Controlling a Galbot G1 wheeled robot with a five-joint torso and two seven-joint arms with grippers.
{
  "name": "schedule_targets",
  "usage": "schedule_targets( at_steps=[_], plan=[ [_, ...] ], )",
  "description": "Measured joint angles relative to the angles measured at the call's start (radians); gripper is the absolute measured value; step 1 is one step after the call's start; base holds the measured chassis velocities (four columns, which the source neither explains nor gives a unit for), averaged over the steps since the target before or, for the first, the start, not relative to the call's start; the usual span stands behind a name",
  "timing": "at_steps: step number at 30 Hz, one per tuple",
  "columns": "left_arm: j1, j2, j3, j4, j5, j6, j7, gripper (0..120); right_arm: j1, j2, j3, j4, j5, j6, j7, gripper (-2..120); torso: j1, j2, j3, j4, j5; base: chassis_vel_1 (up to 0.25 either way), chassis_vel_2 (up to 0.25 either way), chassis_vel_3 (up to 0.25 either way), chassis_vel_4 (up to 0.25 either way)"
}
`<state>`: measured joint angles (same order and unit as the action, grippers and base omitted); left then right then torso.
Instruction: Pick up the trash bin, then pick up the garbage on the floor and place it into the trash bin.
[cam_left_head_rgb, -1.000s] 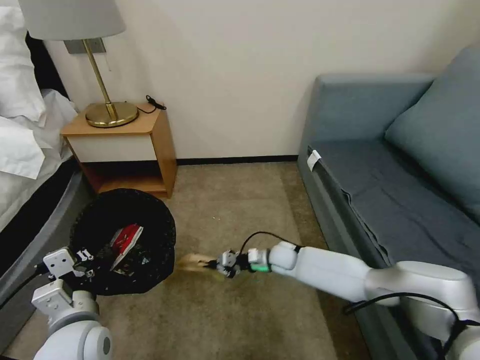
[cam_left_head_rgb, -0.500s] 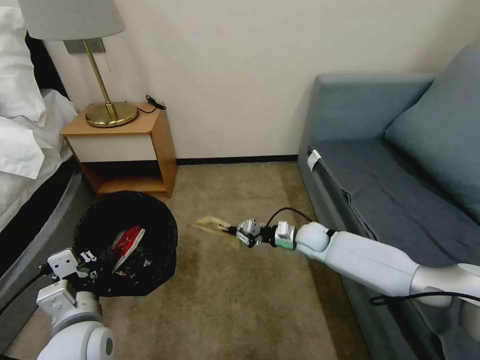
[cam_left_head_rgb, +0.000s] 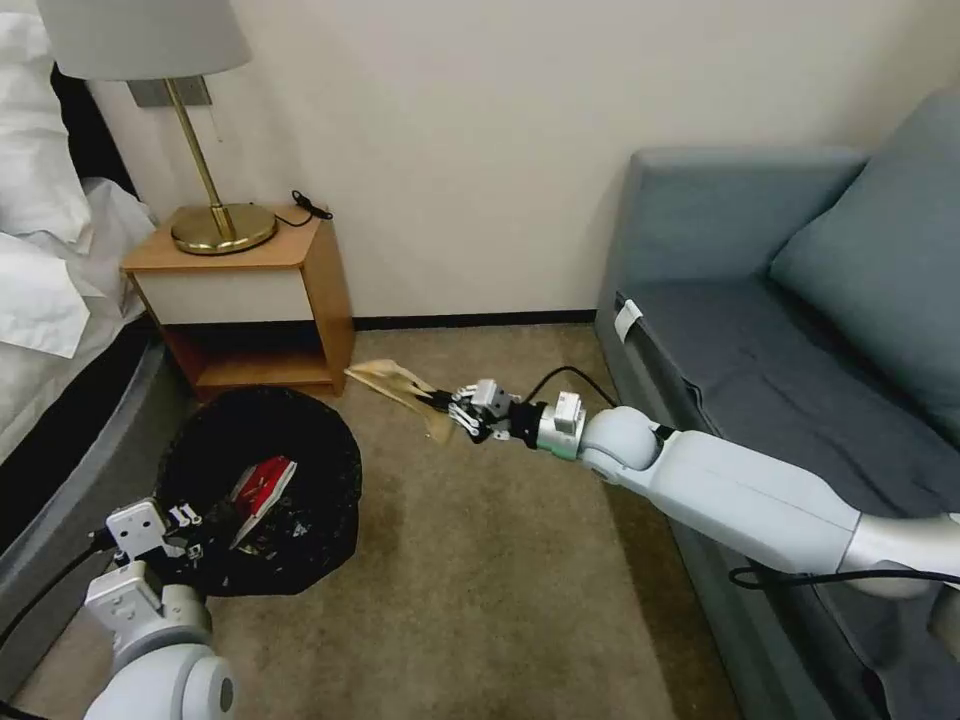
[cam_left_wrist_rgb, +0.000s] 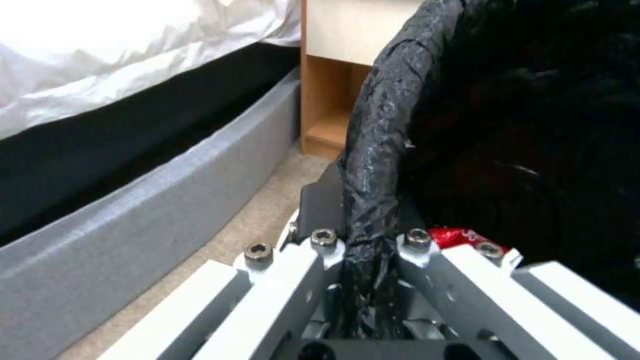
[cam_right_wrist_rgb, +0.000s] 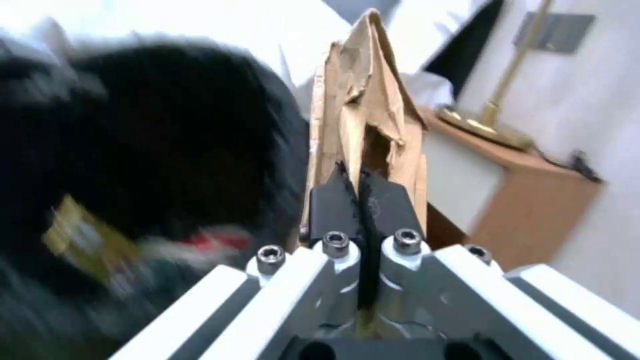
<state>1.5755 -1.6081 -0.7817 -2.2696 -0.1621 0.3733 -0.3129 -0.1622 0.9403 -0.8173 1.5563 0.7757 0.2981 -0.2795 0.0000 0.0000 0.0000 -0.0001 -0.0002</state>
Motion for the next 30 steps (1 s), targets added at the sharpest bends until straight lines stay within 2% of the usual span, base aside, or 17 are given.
schedule_targets(
  at_steps=[3,9,13,18,22,30],
  plan=[
    [-0.003,0.000,0.010,0.004,-0.002,0.000,-0.001,3,0.006,0.023,-0.042,0.077,0.053,-0.030,0.051,0,0.000,0.000,0.000,0.0002,0.0000,0.000,0.000,0.000,0.000],
    [-0.008,0.000,0.020,0.007,-0.002,0.002,-0.002,3,0.015,0.072,-0.107,0.104,0.067,-0.048,0.090,0,0.000,0.000,0.000,0.0002,0.0001,0.000,0.000,0.000,0.000],
    [-0.009,0.000,0.021,0.006,-0.003,0.002,-0.003,3,0.030,0.126,-0.175,0.064,0.049,-0.050,0.103,0,0.000,0.000,0.000,0.0002,0.0000,0.000,0.000,0.000,0.000],
    [-0.006,0.000,0.025,-0.003,-0.003,0.002,-0.004,3,0.035,0.162,-0.199,0.018,0.030,-0.048,0.105,0,0.000,0.000,0.000,0.0001,0.0001,0.000,0.000,0.000,0.000],
    [-0.002,0.000,0.040,-0.006,0.002,0.002,-0.005,3,0.045,0.220,-0.213,-0.030,0.025,-0.051,0.114,0,0.000,0.000,0.000,0.0002,0.0000,0.000,0.000,0.000,0.000],
    [0.001,0.000,0.057,-0.008,0.013,0.001,-0.006,3,0.070,0.265,-0.249,-0.068,0.009,-0.070,0.117,0,0.000,0.000,0.000,0.0002,0.0000,0.000,0.000,0.000,0.000]
  ],
)
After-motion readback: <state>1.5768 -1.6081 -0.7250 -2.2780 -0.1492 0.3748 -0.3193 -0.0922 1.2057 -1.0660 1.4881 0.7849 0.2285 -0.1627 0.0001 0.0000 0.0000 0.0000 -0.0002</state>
